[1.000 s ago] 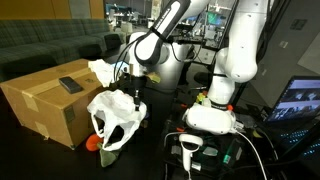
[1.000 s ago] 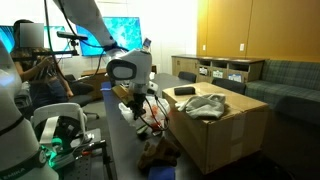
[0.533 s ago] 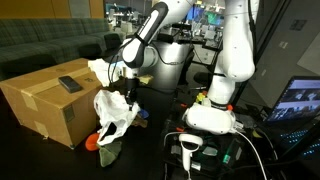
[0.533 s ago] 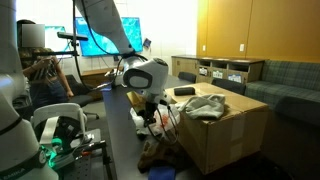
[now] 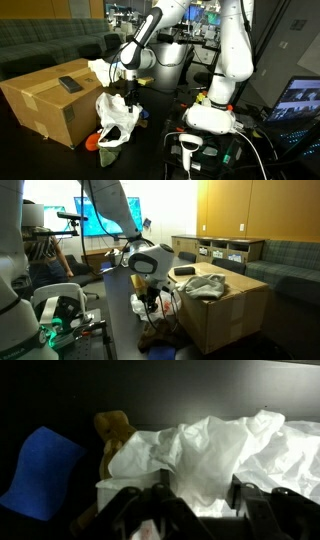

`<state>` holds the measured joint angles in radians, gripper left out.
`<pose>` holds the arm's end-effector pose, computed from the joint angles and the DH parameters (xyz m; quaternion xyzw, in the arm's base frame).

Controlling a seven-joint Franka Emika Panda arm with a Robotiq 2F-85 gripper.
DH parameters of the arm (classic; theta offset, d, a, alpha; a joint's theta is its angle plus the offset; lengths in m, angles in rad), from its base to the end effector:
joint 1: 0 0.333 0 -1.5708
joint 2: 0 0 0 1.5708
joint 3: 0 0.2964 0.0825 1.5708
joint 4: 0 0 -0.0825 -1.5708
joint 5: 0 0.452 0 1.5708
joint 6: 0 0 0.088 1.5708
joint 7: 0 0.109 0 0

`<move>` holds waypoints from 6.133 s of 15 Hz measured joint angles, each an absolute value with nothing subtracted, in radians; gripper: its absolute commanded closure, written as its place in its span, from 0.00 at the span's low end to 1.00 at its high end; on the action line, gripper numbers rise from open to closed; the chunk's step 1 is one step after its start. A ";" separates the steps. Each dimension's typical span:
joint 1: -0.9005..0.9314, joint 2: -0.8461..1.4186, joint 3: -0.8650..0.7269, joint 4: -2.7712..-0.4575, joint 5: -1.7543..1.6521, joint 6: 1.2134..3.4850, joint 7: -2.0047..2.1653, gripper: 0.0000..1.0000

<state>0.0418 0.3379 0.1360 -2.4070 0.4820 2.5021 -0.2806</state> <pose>0.4776 0.0913 0.0746 -0.9826 -0.0155 0.1129 0.1466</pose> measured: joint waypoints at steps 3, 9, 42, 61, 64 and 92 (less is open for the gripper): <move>0.041 0.333 0.136 -2.416 0.472 2.492 -0.238 0.00; 0.047 0.251 0.135 -2.492 0.373 2.487 -0.118 0.00; 0.750 0.834 0.067 -1.511 -0.327 2.157 1.070 0.00; 0.631 0.944 0.038 -1.453 -0.252 2.178 1.047 0.00; 0.591 0.943 0.040 -1.470 -0.245 2.197 1.008 0.00; 0.650 1.013 0.006 -1.554 -0.231 2.306 0.933 0.00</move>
